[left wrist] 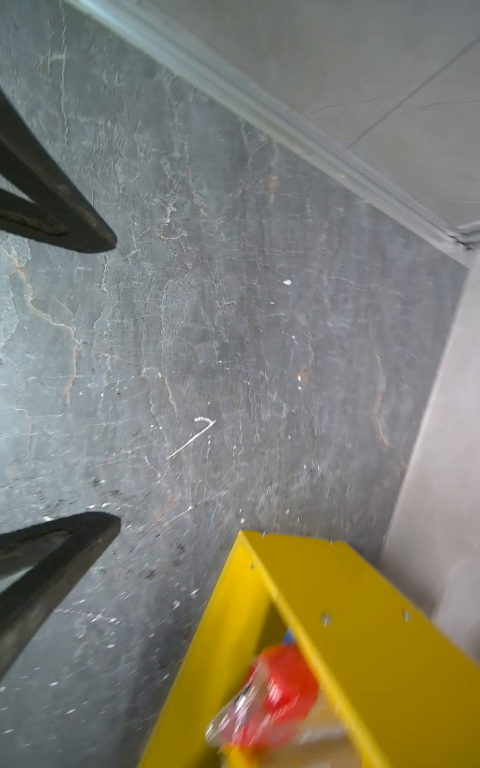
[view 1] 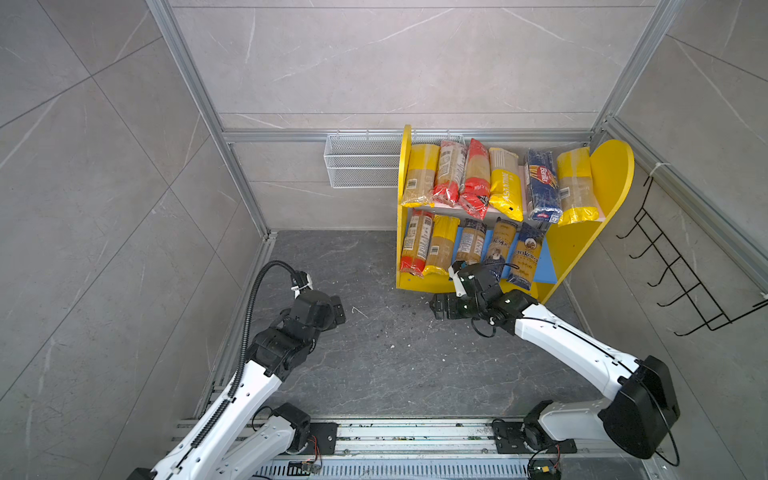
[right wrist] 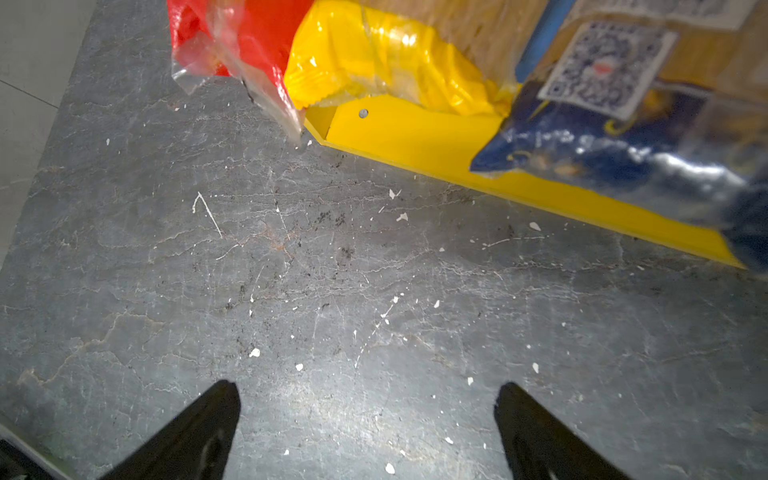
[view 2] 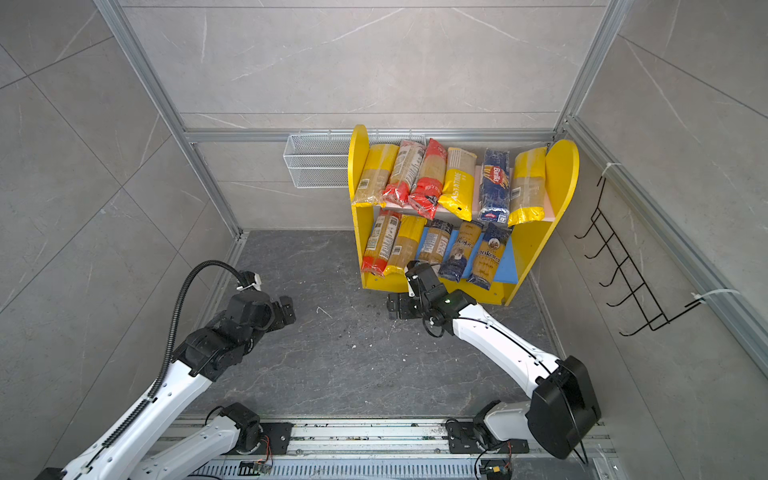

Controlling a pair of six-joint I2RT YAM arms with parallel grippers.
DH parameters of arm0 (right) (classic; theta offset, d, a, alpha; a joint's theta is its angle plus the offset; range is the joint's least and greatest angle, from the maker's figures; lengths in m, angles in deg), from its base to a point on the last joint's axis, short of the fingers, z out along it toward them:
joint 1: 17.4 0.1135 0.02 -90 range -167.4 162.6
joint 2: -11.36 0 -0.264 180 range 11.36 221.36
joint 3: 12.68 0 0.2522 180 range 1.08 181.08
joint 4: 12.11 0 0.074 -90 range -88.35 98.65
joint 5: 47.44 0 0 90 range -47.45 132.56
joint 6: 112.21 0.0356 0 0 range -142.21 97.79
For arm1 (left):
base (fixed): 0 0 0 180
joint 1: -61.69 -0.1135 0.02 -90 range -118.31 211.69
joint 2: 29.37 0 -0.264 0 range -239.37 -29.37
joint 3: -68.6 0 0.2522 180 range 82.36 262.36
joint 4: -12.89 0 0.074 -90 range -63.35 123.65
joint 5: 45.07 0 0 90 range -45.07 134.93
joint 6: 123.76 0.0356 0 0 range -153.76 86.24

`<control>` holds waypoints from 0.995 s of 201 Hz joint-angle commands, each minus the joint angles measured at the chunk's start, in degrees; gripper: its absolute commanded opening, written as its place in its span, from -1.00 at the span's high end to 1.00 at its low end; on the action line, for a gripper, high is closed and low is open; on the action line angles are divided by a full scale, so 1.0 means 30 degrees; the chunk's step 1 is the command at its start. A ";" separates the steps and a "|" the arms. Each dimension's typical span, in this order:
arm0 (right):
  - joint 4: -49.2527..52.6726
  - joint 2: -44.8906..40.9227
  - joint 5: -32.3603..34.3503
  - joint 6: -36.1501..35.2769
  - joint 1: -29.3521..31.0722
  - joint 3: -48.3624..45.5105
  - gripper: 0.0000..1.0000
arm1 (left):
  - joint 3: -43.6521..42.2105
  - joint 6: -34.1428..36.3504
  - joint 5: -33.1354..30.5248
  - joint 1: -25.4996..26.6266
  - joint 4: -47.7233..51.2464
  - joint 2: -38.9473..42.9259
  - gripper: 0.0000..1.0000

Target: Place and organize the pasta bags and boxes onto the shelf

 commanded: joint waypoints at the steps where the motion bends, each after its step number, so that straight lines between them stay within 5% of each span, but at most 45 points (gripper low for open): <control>1: -0.0355 -0.1744 0.1157 -0.0992 -0.0089 -0.0975 -1.00 | -0.0554 0.1741 0.3199 -0.1984 -0.3035 -0.0641 -0.99; 60: -0.0456 -0.6685 0.3785 -0.0732 -0.1392 -0.5631 -1.00 | -0.0411 0.6728 0.1478 -0.2753 -0.7031 -0.2919 -1.00; 100: 0.0216 -0.9937 0.7840 -0.0853 -0.1514 -0.7127 -0.99 | -0.0774 0.6892 0.3697 -0.5192 -0.7772 -0.5182 -1.00; 173: -0.0790 -1.0824 1.6380 -0.0216 -0.1830 -0.8695 -1.00 | -0.3706 0.7803 0.4755 -0.7033 -1.1737 -0.5273 -0.99; 200: -0.3506 -1.1548 1.6206 -0.1221 -0.2584 -1.0429 -0.99 | -0.4604 0.8181 0.4950 -0.7129 -1.2889 -0.5538 -0.99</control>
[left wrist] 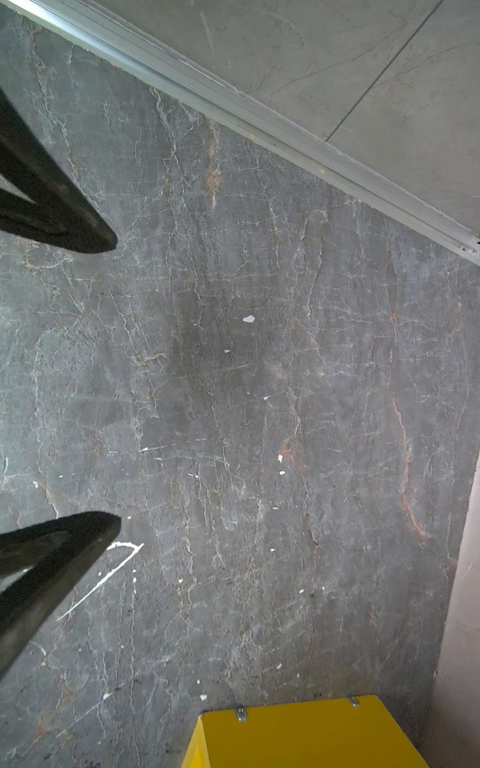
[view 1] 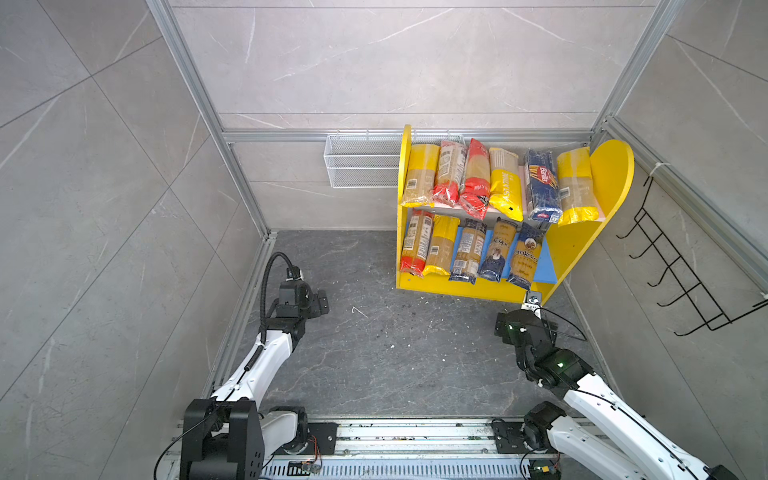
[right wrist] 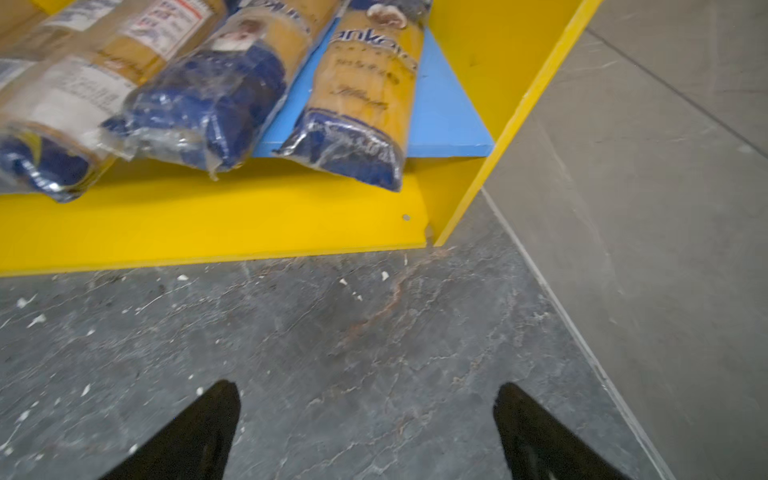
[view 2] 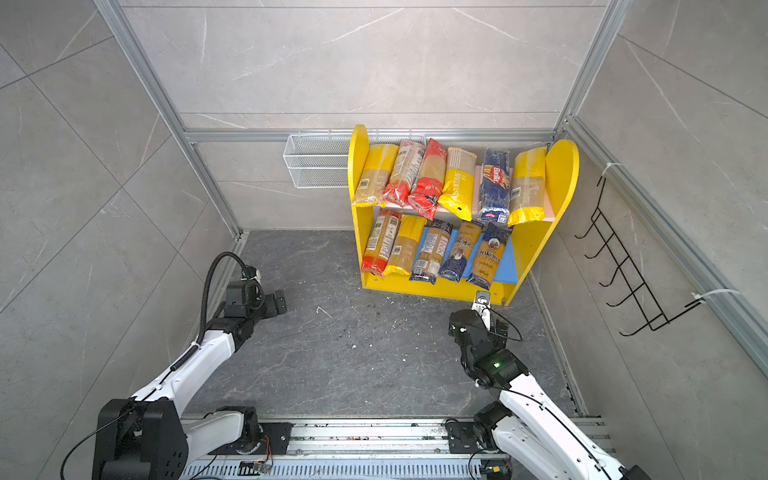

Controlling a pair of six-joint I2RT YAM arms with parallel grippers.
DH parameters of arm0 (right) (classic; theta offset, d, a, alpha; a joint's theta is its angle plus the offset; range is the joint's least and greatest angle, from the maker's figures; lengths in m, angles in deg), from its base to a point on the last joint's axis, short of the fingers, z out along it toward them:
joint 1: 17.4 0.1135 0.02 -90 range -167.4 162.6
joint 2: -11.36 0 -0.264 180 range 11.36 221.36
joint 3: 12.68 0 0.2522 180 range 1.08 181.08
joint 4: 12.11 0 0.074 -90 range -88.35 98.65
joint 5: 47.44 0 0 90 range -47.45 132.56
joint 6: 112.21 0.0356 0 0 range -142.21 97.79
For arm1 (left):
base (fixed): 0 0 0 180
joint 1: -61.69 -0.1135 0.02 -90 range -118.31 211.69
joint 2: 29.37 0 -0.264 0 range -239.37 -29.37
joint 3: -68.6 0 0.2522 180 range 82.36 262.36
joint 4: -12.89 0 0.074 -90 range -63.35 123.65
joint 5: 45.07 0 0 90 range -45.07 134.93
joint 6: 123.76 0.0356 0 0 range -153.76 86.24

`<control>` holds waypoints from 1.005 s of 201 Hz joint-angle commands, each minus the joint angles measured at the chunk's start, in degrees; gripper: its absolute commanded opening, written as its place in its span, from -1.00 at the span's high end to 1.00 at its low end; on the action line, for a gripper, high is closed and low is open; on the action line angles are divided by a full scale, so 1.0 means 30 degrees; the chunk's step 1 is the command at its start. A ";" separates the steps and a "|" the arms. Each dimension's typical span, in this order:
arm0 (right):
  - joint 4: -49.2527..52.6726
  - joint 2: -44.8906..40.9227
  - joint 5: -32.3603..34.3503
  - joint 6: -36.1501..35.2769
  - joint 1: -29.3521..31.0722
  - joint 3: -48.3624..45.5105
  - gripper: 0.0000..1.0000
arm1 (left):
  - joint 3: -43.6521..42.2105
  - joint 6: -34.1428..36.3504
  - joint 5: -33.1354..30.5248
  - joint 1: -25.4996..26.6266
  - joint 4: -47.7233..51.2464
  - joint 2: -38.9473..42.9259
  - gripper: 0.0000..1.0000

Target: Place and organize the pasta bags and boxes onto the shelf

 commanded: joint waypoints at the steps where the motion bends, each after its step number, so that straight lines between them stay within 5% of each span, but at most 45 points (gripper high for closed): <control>1: -0.2454 -0.0684 0.1550 -0.0526 -0.0623 -0.1397 -0.99 | -0.0415 0.0808 0.0480 -0.0099 -0.2423 0.0140 -0.99; 63: -0.6282 -0.0832 0.0941 -0.0326 -0.2444 -0.4181 -0.99 | -0.2386 0.0864 0.0693 -0.1306 -0.5253 0.0896 -0.99; 138: -1.3007 0.5503 -0.2204 -0.2359 -0.5268 -0.4353 -0.99 | -0.4953 0.1666 0.1423 -0.2132 -1.1680 -0.1047 -1.00; 202: -1.8907 0.7926 -0.7505 -0.2357 -0.8655 -0.4892 -1.00 | -0.5164 0.2668 0.2766 -0.2602 -1.5128 -0.3922 -1.00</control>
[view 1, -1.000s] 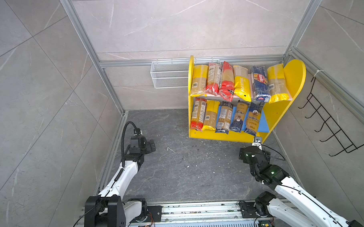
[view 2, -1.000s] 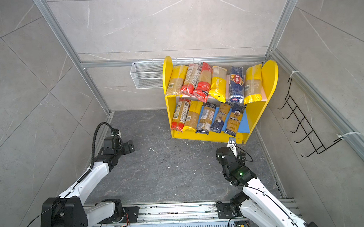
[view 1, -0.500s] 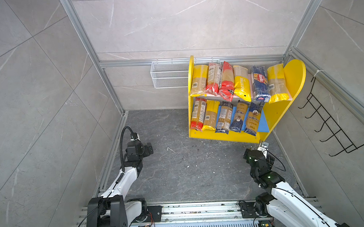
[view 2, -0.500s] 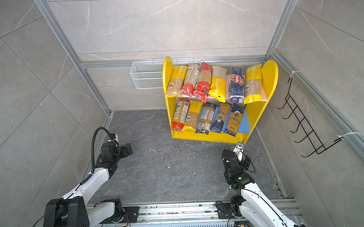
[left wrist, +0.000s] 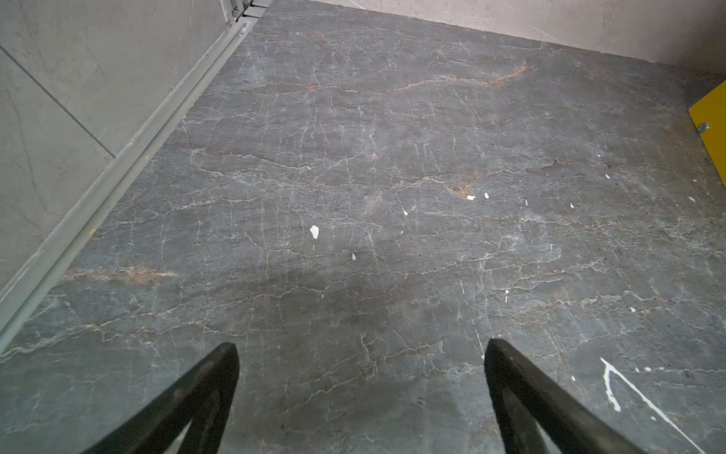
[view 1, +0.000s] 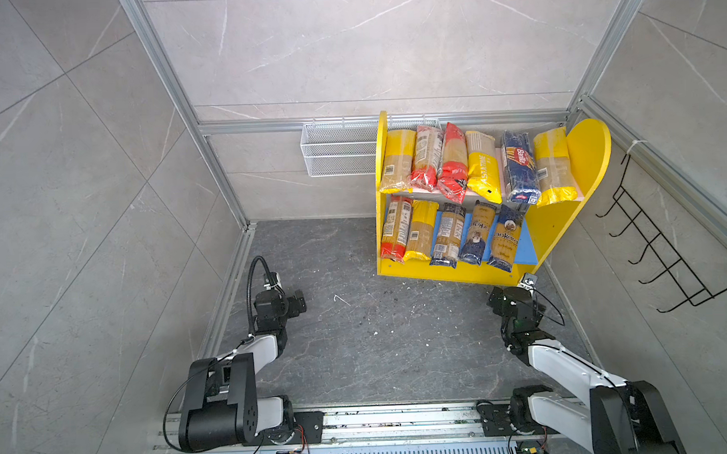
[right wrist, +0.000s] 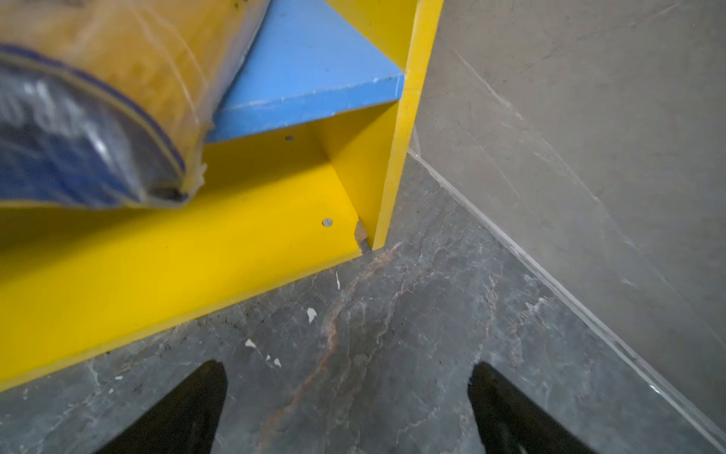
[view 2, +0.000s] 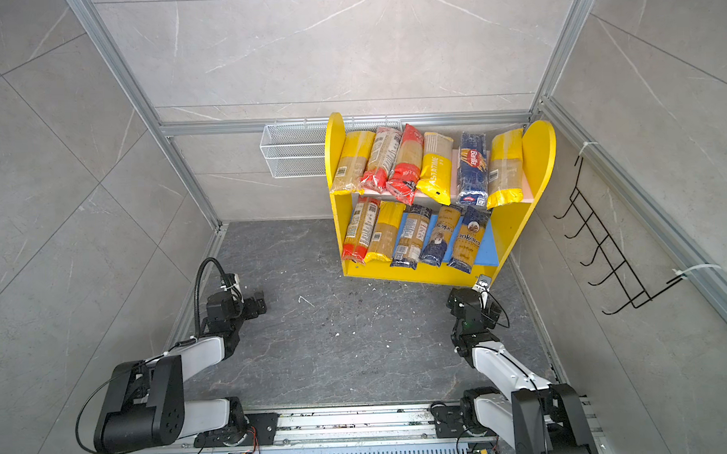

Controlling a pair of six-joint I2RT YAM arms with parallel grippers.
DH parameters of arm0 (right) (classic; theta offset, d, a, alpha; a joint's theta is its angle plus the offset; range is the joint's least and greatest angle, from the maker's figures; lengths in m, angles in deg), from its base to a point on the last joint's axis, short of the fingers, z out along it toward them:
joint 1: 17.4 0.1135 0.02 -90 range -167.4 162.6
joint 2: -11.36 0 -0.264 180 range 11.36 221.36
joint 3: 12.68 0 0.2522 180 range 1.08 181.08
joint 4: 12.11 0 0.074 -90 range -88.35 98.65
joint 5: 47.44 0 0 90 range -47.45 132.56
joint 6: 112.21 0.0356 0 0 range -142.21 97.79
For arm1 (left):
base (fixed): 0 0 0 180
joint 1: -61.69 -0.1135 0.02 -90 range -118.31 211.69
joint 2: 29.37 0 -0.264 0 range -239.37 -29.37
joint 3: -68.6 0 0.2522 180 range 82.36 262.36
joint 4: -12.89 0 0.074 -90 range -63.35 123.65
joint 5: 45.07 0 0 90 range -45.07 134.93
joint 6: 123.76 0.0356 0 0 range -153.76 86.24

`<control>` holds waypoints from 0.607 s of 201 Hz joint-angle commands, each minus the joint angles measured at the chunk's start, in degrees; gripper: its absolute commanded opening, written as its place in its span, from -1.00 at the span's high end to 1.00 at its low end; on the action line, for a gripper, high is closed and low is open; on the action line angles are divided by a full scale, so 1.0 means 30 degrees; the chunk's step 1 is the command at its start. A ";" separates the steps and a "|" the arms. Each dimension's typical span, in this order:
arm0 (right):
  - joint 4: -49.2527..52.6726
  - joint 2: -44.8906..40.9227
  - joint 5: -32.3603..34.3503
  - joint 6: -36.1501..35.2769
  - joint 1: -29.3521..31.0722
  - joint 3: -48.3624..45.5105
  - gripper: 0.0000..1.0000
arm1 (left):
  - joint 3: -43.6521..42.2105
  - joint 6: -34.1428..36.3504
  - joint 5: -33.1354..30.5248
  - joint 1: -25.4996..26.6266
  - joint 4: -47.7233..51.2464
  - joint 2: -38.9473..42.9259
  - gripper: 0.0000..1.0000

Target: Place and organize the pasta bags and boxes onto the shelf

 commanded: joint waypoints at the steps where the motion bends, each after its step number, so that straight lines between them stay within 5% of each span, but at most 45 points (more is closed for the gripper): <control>1: -0.4006 0.0967 -0.2920 -0.0786 -0.0663 -0.0412 -1.00 | 0.0003 0.1029 0.0618 -0.0177 -0.3434 -0.0601 -0.99; 35: -0.8689 0.3495 -0.5275 -0.2090 -0.1080 -0.0629 -1.00 | -0.0470 0.1181 0.0663 -0.0193 -0.7356 -0.3464 -0.99; 87: -1.3581 0.8144 -0.8661 -0.3813 -0.1046 -0.0339 -1.00 | -0.0178 0.1440 0.2149 -0.0491 -0.5866 -0.3070 -0.99; 101: -0.9602 0.7196 -0.9260 -0.4179 -0.1050 0.0743 -1.00 | -0.0146 0.1389 0.2229 -0.0532 -0.5901 -0.3086 -0.99; 112: -1.1641 0.8007 -0.9671 -0.4248 -0.1052 0.0515 -1.00 | -0.0171 0.1433 0.2233 -0.0557 -0.5938 -0.3104 -0.99; 122: -1.0024 0.7503 -0.9732 -0.4294 -0.1037 0.0794 -0.99 | -0.0142 0.1428 0.2246 -0.0548 -0.5836 -0.3077 -0.99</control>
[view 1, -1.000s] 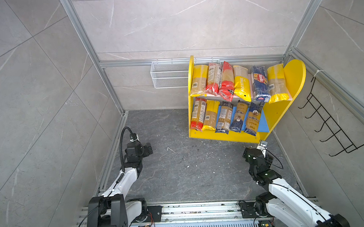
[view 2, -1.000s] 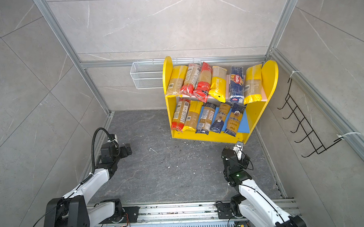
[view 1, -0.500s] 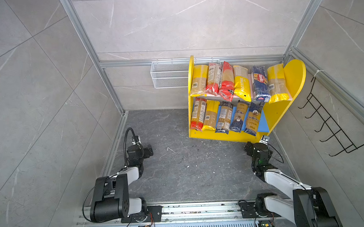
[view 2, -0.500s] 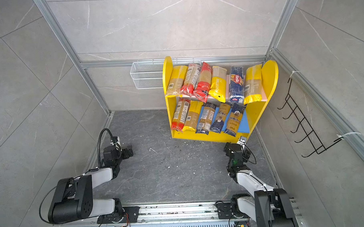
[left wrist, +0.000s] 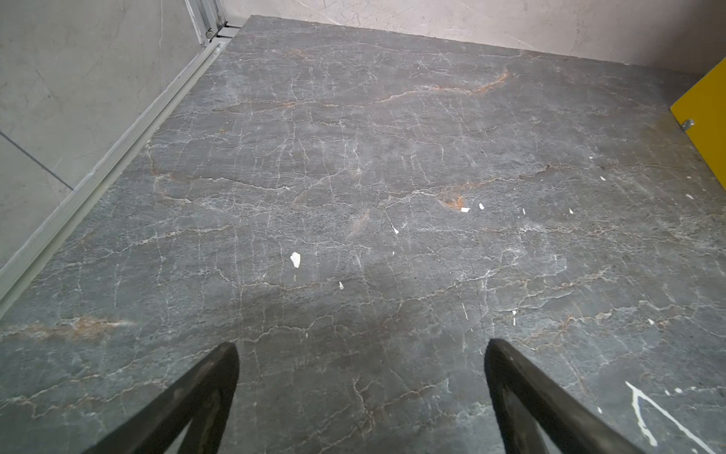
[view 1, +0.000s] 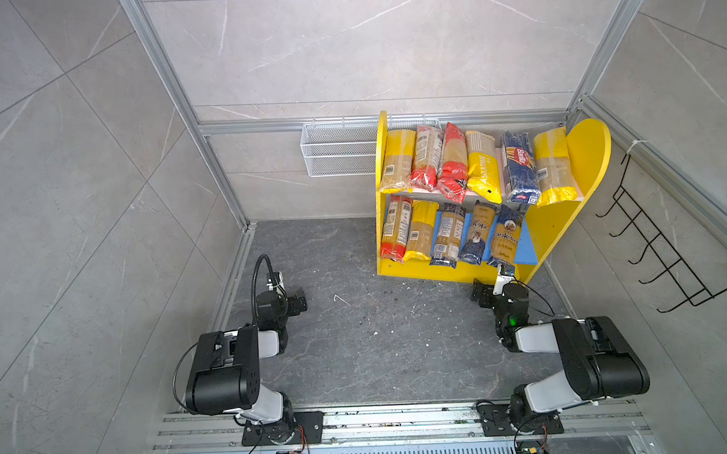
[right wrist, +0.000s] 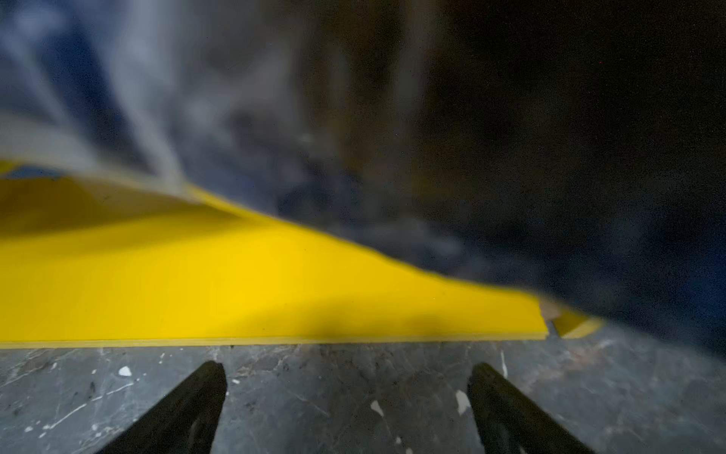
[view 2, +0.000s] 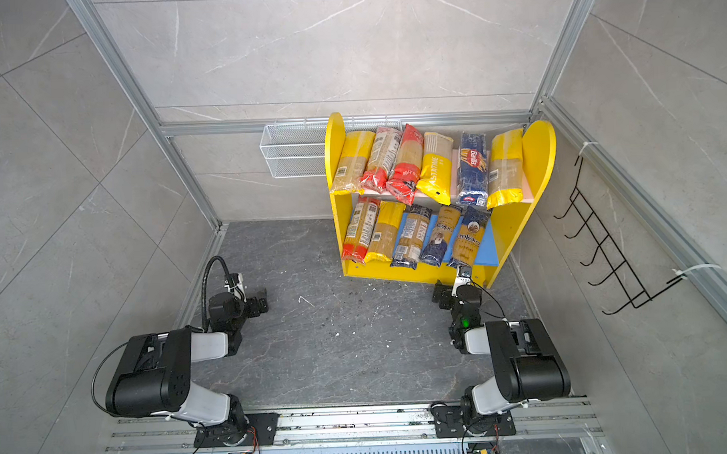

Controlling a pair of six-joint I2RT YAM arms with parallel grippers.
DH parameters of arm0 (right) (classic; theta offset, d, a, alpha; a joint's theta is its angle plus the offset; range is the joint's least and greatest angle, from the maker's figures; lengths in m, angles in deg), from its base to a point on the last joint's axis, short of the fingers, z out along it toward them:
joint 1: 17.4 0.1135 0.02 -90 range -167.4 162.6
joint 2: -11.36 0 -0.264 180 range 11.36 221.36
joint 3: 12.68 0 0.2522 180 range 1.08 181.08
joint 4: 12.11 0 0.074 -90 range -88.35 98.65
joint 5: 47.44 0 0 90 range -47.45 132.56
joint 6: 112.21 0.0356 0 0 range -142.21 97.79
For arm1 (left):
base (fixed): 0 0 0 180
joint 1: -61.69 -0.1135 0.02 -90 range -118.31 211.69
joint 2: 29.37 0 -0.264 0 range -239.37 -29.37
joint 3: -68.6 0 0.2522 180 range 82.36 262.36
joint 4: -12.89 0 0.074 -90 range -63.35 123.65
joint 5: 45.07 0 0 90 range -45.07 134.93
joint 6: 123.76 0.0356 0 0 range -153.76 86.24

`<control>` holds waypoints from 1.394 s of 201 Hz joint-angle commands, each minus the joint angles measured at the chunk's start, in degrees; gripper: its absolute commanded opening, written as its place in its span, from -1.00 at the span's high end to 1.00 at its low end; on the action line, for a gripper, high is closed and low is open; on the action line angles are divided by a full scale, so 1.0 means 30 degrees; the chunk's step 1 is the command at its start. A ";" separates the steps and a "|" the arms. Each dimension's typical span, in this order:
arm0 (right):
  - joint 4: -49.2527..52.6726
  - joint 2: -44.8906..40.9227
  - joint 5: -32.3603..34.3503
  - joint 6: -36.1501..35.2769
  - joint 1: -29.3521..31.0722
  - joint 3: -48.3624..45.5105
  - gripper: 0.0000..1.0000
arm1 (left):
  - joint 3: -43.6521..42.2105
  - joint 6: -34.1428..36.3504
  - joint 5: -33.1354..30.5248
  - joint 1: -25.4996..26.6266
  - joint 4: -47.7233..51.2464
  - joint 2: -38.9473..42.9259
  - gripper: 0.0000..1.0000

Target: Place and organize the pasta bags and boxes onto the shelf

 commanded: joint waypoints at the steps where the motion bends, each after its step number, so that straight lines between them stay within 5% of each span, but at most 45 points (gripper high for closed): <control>1: 0.0450 -0.0153 -0.1377 -0.0780 0.0005 0.0781 -0.99 | 0.0172 0.0592 0.0497 -0.0138 -0.1130 0.0092 -0.99; 280: -0.0058 -0.0048 -0.0896 -0.1014 0.0290 0.0665 -0.99 | 0.0033 0.0618 -0.1608 0.0612 -0.1392 0.0166 -1.00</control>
